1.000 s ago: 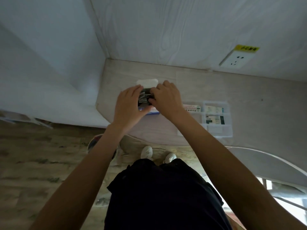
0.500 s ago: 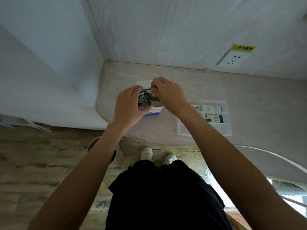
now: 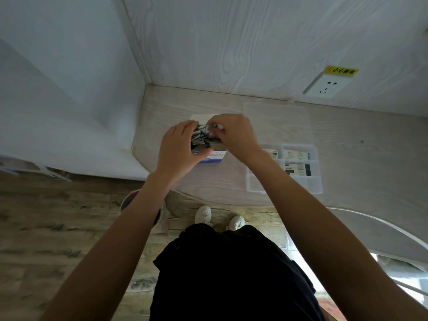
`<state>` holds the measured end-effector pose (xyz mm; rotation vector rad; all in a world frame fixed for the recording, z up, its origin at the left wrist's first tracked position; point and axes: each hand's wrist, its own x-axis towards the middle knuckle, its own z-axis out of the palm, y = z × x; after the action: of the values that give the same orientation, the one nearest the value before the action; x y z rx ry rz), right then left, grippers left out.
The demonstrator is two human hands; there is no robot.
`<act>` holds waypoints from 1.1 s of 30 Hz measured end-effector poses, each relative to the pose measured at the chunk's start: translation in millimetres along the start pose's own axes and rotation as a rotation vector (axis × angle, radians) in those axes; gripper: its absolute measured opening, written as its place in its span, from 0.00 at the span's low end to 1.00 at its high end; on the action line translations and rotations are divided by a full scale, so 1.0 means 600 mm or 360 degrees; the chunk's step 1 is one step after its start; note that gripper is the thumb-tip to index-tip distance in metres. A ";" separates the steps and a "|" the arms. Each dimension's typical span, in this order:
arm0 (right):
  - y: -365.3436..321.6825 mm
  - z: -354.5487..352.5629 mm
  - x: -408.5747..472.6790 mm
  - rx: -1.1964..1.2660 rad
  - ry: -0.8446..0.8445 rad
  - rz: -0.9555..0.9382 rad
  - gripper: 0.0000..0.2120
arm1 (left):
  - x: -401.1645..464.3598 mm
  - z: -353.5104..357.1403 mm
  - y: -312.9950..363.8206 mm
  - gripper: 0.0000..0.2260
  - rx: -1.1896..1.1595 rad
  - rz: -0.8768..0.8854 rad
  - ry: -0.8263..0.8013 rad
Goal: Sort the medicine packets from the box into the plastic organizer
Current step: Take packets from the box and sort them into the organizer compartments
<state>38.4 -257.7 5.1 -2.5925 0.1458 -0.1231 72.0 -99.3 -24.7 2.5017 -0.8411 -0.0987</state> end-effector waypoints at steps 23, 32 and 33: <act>0.121 -0.173 -0.200 0.1162 0.0297 0.0550 0.11 | -0.009 0.004 0.269 0.08 -0.1657 -0.0446 -0.1028; 0.187 -0.153 -0.263 0.1387 0.0227 0.0780 0.04 | -0.048 0.082 0.329 0.07 -0.1756 -0.0782 -0.0741; 0.190 -0.154 -0.266 0.1387 0.0203 0.0783 0.05 | -0.052 0.087 0.334 0.07 -0.1760 -0.0820 -0.0679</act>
<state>-139.6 -381.2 15.5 -1.6266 0.6176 -0.1324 -74.6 -241.0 22.7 1.5575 -0.1315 -0.9958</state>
